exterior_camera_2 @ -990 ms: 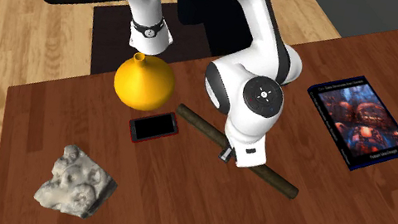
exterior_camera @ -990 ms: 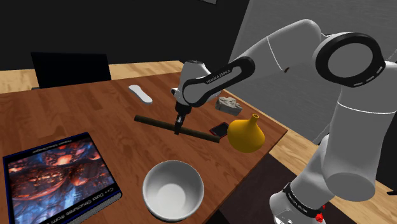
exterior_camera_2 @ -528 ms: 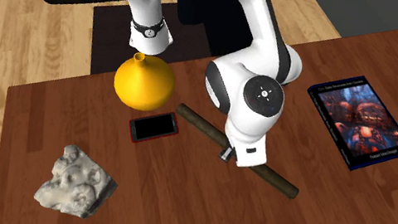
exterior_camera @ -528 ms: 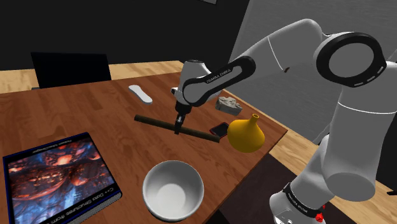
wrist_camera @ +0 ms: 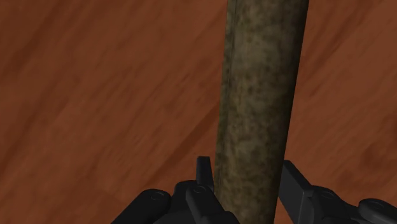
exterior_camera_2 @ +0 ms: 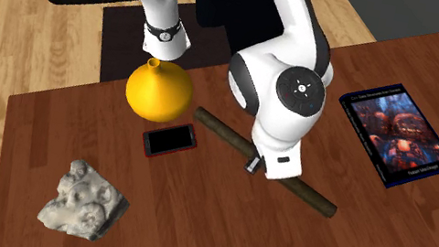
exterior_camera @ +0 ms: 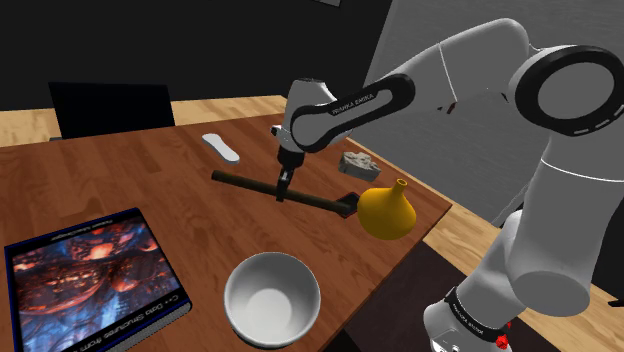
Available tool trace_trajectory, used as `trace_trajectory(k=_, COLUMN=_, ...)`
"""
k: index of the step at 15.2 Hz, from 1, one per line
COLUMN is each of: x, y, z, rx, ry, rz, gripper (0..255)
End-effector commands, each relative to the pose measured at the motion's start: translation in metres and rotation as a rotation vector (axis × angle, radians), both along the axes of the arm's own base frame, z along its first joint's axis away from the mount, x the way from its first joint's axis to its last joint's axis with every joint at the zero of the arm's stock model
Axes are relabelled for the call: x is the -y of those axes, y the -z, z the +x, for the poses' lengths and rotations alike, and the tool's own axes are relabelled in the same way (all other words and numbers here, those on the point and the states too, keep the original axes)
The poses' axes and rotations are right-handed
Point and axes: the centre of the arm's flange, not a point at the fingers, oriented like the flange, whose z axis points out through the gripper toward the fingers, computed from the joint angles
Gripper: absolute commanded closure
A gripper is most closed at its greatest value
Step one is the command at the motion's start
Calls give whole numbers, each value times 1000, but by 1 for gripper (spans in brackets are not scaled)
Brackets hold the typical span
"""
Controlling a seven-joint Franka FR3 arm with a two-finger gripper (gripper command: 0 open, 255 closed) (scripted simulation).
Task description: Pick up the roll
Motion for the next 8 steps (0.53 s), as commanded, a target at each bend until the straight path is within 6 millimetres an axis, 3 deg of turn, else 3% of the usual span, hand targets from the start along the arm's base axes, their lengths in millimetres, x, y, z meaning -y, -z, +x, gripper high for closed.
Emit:
trace_trajectory(k=1, x=0, y=-11, z=0, rx=0, ry=0, rz=0, gripper=255)
trace_trajectory(k=6, x=0, y=-37, z=0, rx=0, ry=0, rz=0, gripper=255)
trace_trajectory(k=8, x=0, y=-38, z=0, rx=0, ry=0, rz=0, gripper=255)
